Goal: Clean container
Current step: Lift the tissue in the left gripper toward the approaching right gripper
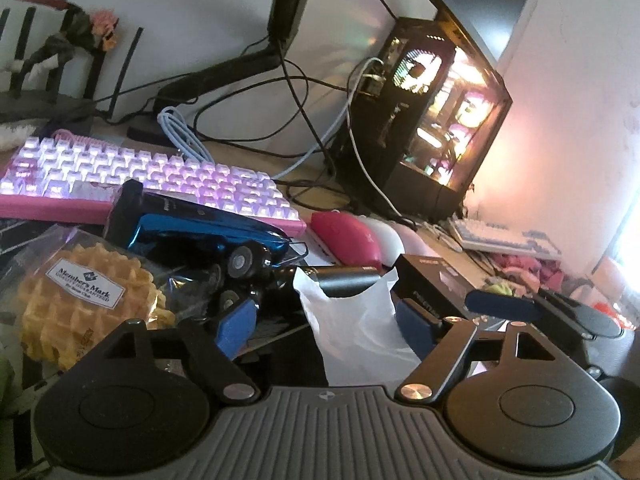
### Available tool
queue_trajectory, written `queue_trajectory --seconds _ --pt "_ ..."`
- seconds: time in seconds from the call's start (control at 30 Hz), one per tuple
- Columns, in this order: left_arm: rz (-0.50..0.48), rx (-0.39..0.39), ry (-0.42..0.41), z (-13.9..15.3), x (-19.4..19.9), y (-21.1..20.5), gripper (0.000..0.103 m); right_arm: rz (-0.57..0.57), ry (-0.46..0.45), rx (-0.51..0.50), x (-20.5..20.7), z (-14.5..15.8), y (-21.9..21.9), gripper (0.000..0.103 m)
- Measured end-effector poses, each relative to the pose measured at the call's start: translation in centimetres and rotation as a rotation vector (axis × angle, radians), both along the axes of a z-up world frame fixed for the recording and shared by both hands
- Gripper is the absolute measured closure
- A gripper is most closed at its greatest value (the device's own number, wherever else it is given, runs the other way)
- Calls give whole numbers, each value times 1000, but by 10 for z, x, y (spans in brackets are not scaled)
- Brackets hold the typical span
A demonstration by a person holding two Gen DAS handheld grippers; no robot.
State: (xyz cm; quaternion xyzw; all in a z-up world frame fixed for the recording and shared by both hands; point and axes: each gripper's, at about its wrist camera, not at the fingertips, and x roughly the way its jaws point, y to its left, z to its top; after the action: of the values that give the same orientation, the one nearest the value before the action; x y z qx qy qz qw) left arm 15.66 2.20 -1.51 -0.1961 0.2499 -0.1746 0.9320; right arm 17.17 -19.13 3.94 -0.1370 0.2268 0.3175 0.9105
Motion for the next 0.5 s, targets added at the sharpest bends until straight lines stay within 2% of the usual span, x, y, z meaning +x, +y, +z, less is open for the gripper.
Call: queue_trajectory --seconds 0.23,0.5 --pt "42 11 14 1 2 5 14 -22 -23 3 -5 2 -5 0" --pt "69 37 -7 6 -4 8 9 -114 -24 56 -5 6 -28 0"
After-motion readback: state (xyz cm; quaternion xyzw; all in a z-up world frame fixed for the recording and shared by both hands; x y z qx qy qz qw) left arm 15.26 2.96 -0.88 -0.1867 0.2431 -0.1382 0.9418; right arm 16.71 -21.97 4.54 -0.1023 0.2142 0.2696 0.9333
